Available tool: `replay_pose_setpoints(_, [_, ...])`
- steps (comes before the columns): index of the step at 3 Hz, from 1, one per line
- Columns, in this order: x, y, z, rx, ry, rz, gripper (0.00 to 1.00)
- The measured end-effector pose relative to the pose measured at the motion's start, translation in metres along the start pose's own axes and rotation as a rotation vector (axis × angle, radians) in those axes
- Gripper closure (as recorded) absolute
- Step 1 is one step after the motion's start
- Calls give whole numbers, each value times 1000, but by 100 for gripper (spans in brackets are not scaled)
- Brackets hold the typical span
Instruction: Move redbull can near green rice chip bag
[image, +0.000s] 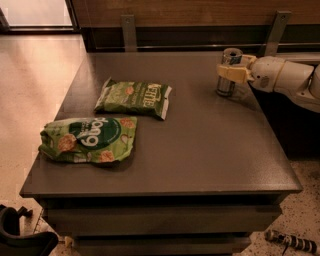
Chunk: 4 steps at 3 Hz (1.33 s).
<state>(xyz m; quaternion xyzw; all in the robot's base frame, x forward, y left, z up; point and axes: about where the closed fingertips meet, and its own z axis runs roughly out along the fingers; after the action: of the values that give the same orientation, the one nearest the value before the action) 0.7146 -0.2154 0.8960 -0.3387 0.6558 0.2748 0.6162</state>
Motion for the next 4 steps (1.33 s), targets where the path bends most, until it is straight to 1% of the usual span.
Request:
replay_pose_setpoints(1, [-14,11,-1,0,22,1,100])
replay_pose_setpoints(2, [-47,40,-11,11,17,9,100])
replay_pose_setpoints(3, [-73,92,-22,13,-2,13,100])
replay_pose_setpoints(4, [-83,157,-30,2,-23,9,100])
